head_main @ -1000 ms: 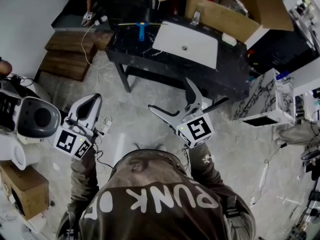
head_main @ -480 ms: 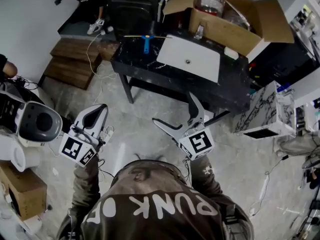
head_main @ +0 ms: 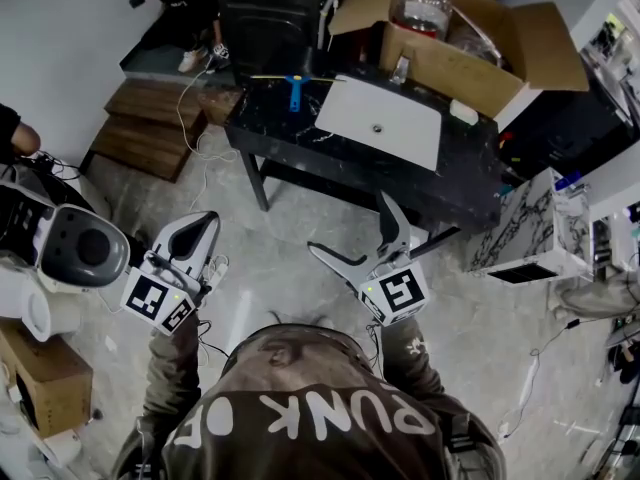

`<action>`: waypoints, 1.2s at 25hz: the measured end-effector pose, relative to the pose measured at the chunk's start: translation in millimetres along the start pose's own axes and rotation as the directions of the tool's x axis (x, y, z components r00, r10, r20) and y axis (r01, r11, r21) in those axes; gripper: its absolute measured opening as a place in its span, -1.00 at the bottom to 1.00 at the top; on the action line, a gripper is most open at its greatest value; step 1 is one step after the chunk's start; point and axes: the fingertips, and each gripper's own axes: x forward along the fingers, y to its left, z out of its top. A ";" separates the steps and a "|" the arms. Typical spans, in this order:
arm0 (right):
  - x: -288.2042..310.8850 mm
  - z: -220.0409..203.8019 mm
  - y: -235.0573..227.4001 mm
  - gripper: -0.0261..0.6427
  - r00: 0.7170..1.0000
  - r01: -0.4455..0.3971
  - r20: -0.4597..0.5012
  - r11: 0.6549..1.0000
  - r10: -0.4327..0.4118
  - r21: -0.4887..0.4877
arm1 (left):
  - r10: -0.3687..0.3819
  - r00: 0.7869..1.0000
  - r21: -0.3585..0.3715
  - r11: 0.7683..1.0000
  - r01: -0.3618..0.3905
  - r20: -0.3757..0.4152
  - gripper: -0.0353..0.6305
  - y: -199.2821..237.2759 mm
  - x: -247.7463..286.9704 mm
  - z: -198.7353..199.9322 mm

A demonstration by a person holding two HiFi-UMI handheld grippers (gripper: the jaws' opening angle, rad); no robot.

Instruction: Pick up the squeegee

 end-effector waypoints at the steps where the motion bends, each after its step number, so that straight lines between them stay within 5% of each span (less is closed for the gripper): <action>1: -1.4 -0.7 0.0 0.86 1.000 0.000 -0.002 1.000 0.000 0.000 | 0.000 1.000 0.001 1.000 0.000 -0.001 -0.88 -1.4 -0.1 0.0; 30: -100.5 -2.8 -45.4 0.86 0.999 -0.027 0.040 0.998 0.029 -0.050 | 0.022 1.000 0.063 0.998 -0.022 -0.006 -0.88 -114.0 34.0 13.4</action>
